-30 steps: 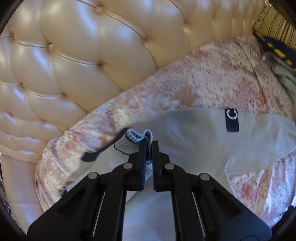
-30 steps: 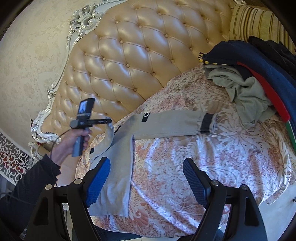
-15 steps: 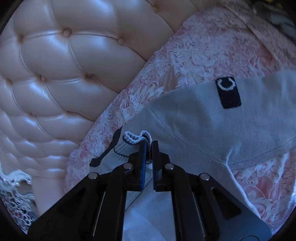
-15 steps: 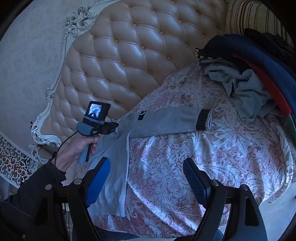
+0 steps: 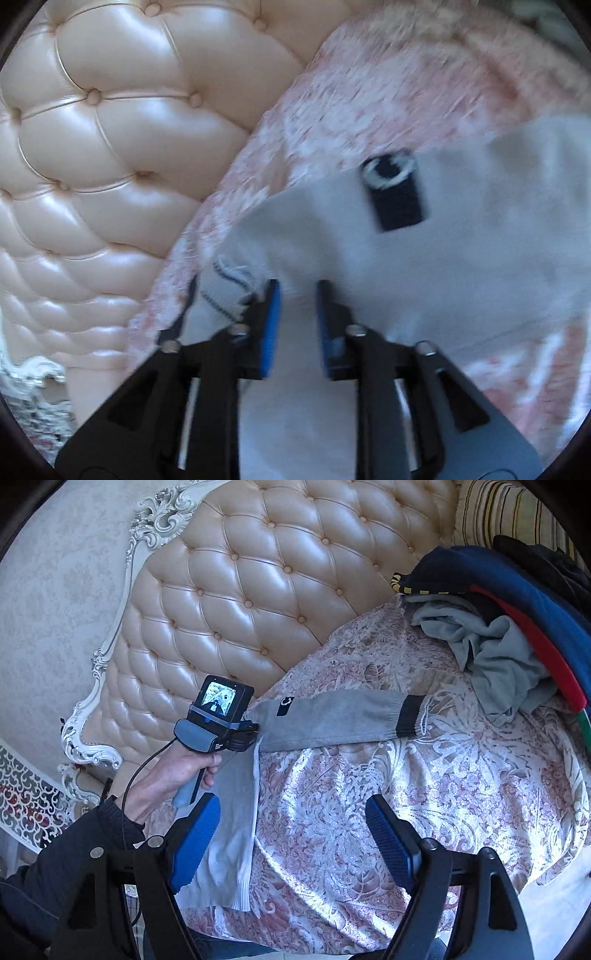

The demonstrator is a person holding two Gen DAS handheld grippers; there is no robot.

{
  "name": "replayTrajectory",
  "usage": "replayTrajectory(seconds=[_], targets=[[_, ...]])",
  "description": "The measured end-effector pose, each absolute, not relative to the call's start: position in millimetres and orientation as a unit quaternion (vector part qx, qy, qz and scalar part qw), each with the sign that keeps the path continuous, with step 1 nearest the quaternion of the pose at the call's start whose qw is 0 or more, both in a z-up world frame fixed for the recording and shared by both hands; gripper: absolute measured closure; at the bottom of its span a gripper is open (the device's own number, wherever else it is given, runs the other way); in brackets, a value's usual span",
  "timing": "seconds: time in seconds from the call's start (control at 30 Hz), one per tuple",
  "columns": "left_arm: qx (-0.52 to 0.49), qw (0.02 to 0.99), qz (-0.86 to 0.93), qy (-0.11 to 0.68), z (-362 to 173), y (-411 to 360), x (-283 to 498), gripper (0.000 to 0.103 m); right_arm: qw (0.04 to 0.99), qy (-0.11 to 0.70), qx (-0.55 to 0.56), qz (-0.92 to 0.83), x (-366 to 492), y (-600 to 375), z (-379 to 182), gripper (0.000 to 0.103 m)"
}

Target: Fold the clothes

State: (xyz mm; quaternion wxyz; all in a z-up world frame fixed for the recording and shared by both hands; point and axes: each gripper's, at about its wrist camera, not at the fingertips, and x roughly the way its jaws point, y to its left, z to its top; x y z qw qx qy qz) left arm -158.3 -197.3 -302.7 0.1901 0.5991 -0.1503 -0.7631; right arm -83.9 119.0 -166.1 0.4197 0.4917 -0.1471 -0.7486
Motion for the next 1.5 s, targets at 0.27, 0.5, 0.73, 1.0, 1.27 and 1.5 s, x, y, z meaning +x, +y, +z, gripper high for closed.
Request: replayTrajectory(seconds=[0.27, 0.5, 0.73, 1.0, 1.27, 1.5], targets=[[0.502, 0.172, -0.8, 0.28, -260, -329, -111, 0.087, 0.418, -0.161, 0.488, -0.749, -87, 121, -170, 0.021], [0.477, 0.16, -0.762, 0.409, -294, -360, -85, 0.079, 0.417, -0.16, 0.498, -0.743, -89, 118, -180, 0.021], [0.512, 0.213, -0.825, 0.106, -285, -288, -108, 0.059, 0.418, -0.159, 0.504, -0.739, -90, 113, -186, 0.021], [0.521, 0.245, -0.811, -0.1, -302, -254, -119, 0.093, 0.407, -0.162, 0.504, -0.745, -94, 116, -187, 0.021], [0.533, 0.214, -0.813, -0.101, -296, -242, -111, 0.09, 0.387, -0.175, 0.508, -0.749, -113, 111, -198, 0.021], [0.458, 0.17, -0.863, 0.128, -235, -282, -47, 0.071, 0.368, -0.316, 0.548, -0.682, -171, 103, -236, 0.011]])
